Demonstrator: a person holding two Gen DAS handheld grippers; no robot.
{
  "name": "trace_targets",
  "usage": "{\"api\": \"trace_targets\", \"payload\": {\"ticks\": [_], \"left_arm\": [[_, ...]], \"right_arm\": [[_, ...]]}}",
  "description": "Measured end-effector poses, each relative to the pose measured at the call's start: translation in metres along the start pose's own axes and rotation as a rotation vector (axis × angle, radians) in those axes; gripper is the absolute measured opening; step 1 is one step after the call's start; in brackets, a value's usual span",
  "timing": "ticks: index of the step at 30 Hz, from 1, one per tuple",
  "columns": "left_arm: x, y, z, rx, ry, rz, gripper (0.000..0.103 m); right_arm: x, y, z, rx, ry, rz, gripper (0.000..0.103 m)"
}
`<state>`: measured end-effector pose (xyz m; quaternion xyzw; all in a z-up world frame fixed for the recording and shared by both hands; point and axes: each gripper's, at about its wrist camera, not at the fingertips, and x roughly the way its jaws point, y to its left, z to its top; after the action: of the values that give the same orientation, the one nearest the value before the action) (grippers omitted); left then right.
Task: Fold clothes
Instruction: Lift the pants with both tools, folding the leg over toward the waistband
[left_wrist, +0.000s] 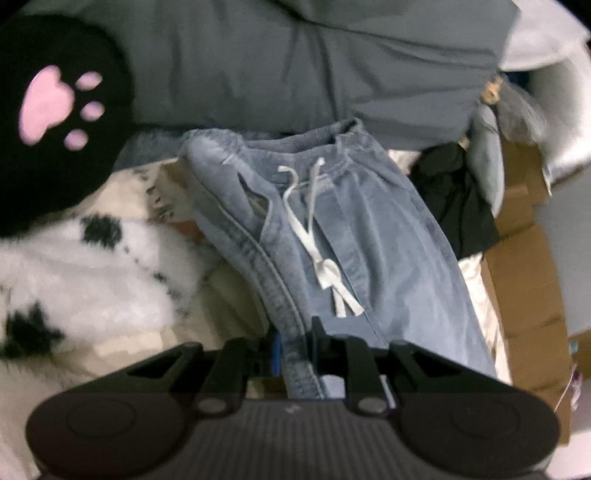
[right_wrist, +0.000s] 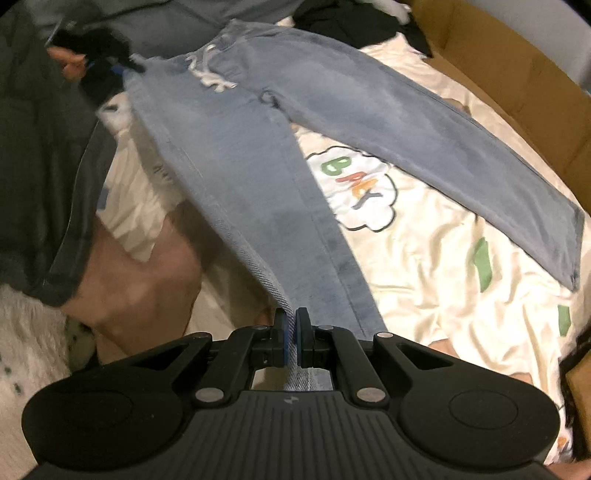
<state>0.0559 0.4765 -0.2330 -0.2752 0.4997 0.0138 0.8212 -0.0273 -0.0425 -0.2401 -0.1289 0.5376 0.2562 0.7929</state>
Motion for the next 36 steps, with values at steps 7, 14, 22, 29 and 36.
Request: {"api": "trace_targets", "payload": {"ticks": [7, 14, 22, 29, 36], "left_arm": [[0.004, -0.022, 0.017, 0.100, 0.003, -0.052, 0.016], [0.009, -0.048, 0.027, 0.167, -0.031, -0.134, 0.016], [0.023, -0.069, 0.038, 0.218, -0.049, -0.182, 0.016], [0.044, -0.090, 0.046, 0.284, -0.057, -0.202, 0.016], [0.062, -0.108, 0.056, 0.302, -0.072, -0.219, 0.016]], "right_arm": [[-0.006, -0.009, 0.009, 0.020, 0.000, -0.020, 0.001], [-0.006, -0.037, 0.025, 0.091, -0.020, -0.036, 0.001], [0.000, -0.070, 0.045, 0.155, -0.047, -0.035, 0.001], [0.020, -0.100, 0.064, 0.159, -0.044, 0.009, 0.002], [0.030, -0.122, 0.087, 0.116, -0.059, -0.008, 0.002]]}}
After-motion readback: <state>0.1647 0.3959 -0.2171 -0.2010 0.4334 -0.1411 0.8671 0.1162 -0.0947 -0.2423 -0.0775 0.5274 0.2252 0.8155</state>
